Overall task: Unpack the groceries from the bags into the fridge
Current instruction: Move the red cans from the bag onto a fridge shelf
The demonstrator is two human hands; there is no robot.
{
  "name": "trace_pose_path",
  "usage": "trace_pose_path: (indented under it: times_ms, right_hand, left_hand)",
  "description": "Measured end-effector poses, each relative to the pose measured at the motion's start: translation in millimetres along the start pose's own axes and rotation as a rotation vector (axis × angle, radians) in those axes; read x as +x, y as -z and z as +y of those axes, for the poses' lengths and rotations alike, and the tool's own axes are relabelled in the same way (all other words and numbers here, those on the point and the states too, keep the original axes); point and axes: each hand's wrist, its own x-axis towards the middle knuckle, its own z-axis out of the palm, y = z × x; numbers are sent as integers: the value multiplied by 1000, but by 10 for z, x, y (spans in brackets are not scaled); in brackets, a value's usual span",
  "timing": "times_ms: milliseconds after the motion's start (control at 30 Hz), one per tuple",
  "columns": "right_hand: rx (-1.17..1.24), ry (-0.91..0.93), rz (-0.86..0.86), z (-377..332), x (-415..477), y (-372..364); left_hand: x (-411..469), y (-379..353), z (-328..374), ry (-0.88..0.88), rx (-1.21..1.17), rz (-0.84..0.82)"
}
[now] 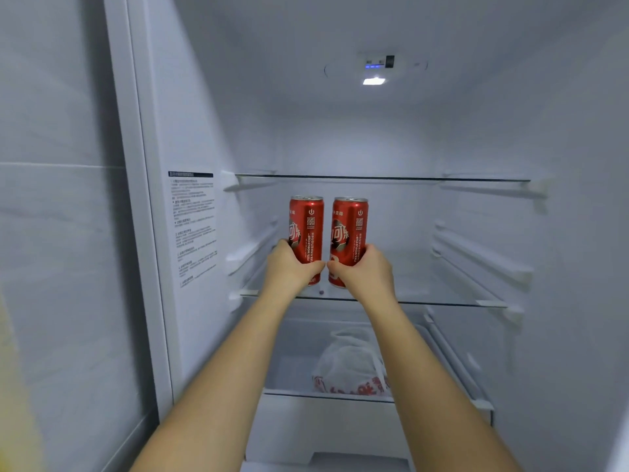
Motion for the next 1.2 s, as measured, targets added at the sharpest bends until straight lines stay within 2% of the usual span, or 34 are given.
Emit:
trace_pose_path:
  times_ms: [200, 400, 633, 833, 1067, 1200]
  right_hand:
    - [-52, -15, -58, -20, 51, -31]
    - [-129, -96, -126, -138, 258, -106]
    - [-490, -124, -154, -181, 645, -393]
    - [-667, -148, -202, -132, 985, -559]
    - [-671, -131, -250, 14, 1376, -728]
    - [-653, -109, -249, 41, 1480, -770]
  left_hand:
    - [129, -51, -82, 5, 9, -25]
    - [336, -46, -54, 58, 162, -41]
    - [628, -57, -16, 104, 393, -88]
    - [911, -204, -66, 186, 423, -5]
    - [1221, -372, -195, 105, 838, -8]
    - [1334, -441, -222, 69, 948, -3]
